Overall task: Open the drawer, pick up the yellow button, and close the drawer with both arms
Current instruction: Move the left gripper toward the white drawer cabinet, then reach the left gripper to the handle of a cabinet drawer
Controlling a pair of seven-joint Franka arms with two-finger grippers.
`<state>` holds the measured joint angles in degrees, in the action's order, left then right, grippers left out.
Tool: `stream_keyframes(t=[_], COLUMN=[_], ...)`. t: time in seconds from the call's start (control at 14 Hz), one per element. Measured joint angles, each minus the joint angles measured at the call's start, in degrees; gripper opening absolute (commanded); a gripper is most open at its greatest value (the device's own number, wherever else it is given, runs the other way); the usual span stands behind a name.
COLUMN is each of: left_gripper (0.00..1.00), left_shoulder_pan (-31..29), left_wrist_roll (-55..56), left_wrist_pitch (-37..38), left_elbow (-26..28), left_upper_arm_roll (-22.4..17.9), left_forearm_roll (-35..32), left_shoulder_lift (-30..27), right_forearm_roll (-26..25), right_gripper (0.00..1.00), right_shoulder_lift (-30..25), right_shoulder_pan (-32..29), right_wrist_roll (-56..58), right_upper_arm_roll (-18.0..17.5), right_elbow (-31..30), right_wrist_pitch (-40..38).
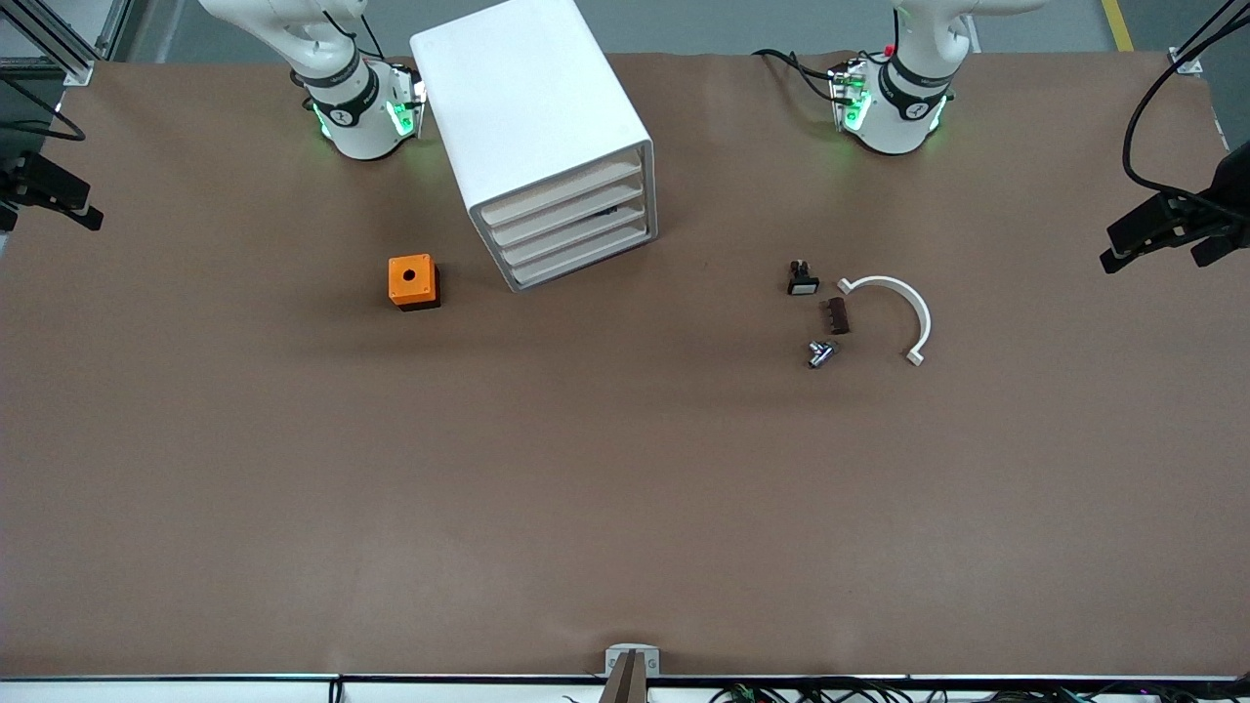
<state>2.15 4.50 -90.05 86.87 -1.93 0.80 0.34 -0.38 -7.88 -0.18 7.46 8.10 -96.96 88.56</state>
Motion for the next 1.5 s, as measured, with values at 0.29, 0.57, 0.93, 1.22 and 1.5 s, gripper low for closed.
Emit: stream_keyframes(t=[0.29, 0.57, 0.93, 1.22, 1.5], left_gripper=[1.00, 1.00, 1.00, 1.00, 1.00], left_shoulder_pan=[-1.17, -0.50, 3.06, 7.86, 11.45], left_wrist_roll=[0.00, 0.22, 7.39, 22.32, 43.80], left_wrist_pitch=[0.10, 0.06, 0.05, 0.74, 2.36], left_elbow=[0.18, 0.20, 0.16, -0.51, -2.36], left_upper_arm_roll=[-0.15, 0.36, 1.66, 1.99, 2.12], left_forearm_roll=[0.00, 0.00, 0.31, 7.50, 19.54], left_shoulder_lift=[2.05, 7.03, 11.43, 14.47, 18.01], right_forearm_roll=[0.00, -0.02, -0.03, -0.03, -0.03], right_gripper=[1.00, 1.00, 1.00, 1.00, 1.00], right_shoulder_lift=[-0.04, -0.06, -0.09, -0.12, -0.09], right_shoulder_pan=[0.00, 0.00, -0.01, -0.02, -0.02], right_wrist_roll=[0.00, 0.00, 0.00, 0.00, 0.00], right_upper_arm_roll=[0.00, 0.02, 0.02, 0.03, 0.02], right_elbow=[-0.04, -0.07, 0.01, 1.42, 1.83], right_wrist_pitch=[0.03, 0.06, 0.09, 0.21, 0.05])
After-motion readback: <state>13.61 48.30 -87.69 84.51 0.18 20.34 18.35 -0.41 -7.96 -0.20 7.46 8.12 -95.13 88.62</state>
